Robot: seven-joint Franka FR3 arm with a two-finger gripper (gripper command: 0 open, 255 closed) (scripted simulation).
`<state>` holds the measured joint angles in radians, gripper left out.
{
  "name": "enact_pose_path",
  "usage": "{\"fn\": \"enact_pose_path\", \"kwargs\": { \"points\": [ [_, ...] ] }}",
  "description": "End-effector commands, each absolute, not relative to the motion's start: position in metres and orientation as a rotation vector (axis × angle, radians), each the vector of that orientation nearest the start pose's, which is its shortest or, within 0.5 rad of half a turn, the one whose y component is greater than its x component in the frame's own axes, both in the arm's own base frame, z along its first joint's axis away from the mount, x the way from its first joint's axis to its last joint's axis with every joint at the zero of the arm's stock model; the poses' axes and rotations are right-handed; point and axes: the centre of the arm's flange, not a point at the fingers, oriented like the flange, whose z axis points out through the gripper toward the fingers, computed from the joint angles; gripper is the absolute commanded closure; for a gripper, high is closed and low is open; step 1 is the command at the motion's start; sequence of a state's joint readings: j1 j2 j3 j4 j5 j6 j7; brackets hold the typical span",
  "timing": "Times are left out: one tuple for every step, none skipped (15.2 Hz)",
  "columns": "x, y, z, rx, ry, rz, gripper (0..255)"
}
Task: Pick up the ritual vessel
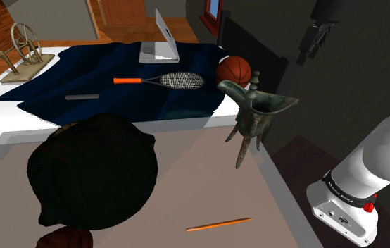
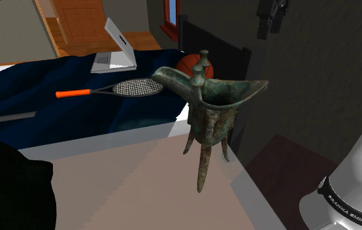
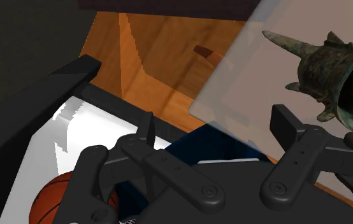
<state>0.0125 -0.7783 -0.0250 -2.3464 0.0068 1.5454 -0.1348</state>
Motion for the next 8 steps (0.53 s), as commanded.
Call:
{"fn": "enact_pose_path", "kwargs": {
  "points": [
    [0.306,-0.005,0.59,-3.109,-0.202,0.033,0],
    [0.307,0.005,0.585,-3.096,-0.207,0.027,0],
    [0.307,0.015,0.58,-3.083,-0.212,0.022,0],
    [0.308,0.025,0.576,-3.07,-0.217,0.016,0],
    [0.309,0.036,0.571,-3.057,-0.221,0.01,0],
    [0.309,0.046,0.566,-3.045,-0.226,0.005,0],
    [0.31,0.057,0.562,-3.032,-0.231,-0.001,0],
    [0.31,0.067,0.558,-3.019,-0.235,-0.006,0]
  ]
}}
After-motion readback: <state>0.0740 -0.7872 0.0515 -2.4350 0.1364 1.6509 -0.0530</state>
